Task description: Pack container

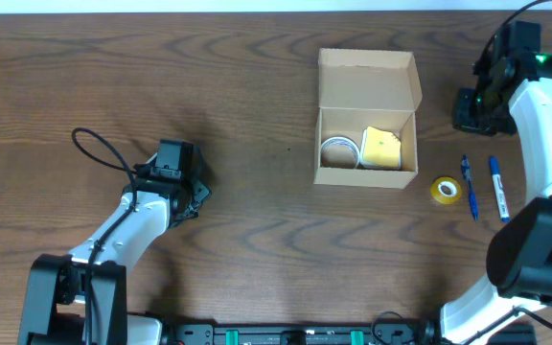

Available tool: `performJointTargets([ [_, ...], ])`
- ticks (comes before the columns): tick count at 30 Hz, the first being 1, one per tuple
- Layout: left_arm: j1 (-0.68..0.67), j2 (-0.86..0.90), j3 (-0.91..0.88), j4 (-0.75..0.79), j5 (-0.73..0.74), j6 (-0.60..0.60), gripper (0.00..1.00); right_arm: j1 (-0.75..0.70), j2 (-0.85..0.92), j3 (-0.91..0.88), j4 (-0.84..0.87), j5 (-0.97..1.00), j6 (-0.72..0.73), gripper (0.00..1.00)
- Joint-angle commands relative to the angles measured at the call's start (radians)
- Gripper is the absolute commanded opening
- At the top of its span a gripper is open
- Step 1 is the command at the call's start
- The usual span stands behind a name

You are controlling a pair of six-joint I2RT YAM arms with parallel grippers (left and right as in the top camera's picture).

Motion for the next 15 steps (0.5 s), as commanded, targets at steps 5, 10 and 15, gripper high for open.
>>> performJointTargets([
  [5, 0.003, 0.025, -0.009, -0.066, 0.019, 0.053, 0.66, 0.001, -0.029, 0.002, 0.0, -0.014, -0.016, 0.09],
  [10, 0.004, 0.025, -0.001, -0.16, 0.017, 0.06, 0.66, 0.001, -0.029, 0.002, 0.002, -0.014, -0.016, 0.09],
  [15, 0.003, 0.025, 0.029, -0.234, -0.035, 0.061, 0.66, 0.001, -0.029, 0.002, 0.007, -0.024, -0.016, 0.09],
])
